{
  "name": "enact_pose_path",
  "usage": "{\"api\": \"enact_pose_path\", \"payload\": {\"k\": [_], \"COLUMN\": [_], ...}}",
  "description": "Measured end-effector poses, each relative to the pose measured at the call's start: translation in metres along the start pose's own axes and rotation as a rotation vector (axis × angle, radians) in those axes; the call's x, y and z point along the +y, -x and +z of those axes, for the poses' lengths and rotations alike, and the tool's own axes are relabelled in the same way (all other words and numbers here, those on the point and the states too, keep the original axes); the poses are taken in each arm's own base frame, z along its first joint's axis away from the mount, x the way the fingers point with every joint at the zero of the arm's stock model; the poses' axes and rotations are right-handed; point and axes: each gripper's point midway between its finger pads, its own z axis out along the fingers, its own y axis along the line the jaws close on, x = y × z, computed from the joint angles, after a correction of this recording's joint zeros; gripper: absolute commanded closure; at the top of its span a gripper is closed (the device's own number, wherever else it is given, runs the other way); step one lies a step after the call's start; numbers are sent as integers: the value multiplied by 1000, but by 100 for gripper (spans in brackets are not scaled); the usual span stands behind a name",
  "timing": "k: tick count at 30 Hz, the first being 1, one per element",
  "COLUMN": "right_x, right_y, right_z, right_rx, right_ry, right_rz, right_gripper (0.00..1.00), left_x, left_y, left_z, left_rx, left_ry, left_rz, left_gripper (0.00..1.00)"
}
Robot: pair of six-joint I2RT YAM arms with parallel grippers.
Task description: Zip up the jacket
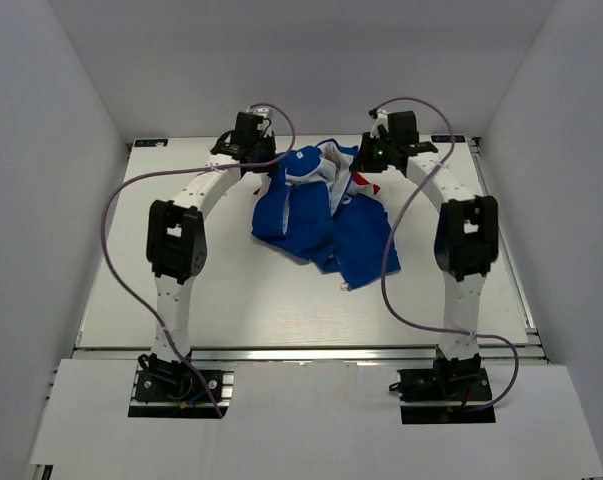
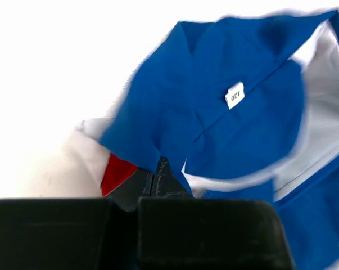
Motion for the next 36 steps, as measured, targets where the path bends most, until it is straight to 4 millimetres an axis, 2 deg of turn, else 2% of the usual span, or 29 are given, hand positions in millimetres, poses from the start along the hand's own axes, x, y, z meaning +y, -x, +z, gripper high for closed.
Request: {"api": "enact_pose_path", "payload": {"k": [2,4,5,7,8,10,12,13,15,17,19,21,23,25,28,30,32,34,36], "right_x": [18,41,55,86,105,142,181,196,225,254,280,297,306,309,304,294,275,252,221], "right_y": [18,46,63,93,107,122,126,124,113,97,82,76,74,77,89,100,112,120,124], "right_z": [-40,-91,-123,-187,-227,-304,-379,-411,-467,-514,-553,-580,-596,-601,-592,-576,-545,-505,-448], "right_rx": [-64,-173,-247,-401,-493,-662,-822,-890,-1007,-1092,-1157,-1204,-1231,-1235,-1220,-1196,-1147,-1080,-988], "right_ry": [-18,-37,-48,-54,-56,-47,-16,-3,30,94,157,193,208,205,186,159,120,81,37], "right_rz": [-38,-96,-130,-202,-242,-317,-390,-418,-474,-535,-597,-644,-669,-671,-651,-622,-578,-531,-477], "right_gripper": [100,100,100,100,100,100,100,100,100,100,100,100,100,100,100,100,100,100,100], "left_x": [-9,-23,-28,-48,-58,-87,-114,-126,-141,-154,-165,-172,-177,-179,-177,-173,-165,-154,-138], "left_y": [14,33,39,65,75,96,106,106,98,84,72,67,69,76,87,98,108,118,132], "left_z": [-32,-76,-100,-168,-203,-292,-383,-433,-516,-584,-630,-651,-652,-644,-619,-597,-570,-532,-477], "left_rx": [-43,-120,-152,-291,-361,-552,-746,-849,-1009,-1130,-1188,-1196,-1174,-1145,-1102,-1078,-1056,-1022,-975], "left_ry": [-22,-65,-82,-143,-181,-292,-422,-494,-612,-724,-817,-873,-898,-901,-867,-826,-769,-692,-580], "left_rz": [16,40,49,79,95,141,195,225,275,330,379,401,398,375,317,269,208,145,70], "left_gripper": [100,100,100,100,100,100,100,100,100,100,100,100,100,100,100,100,100,100,100]}}
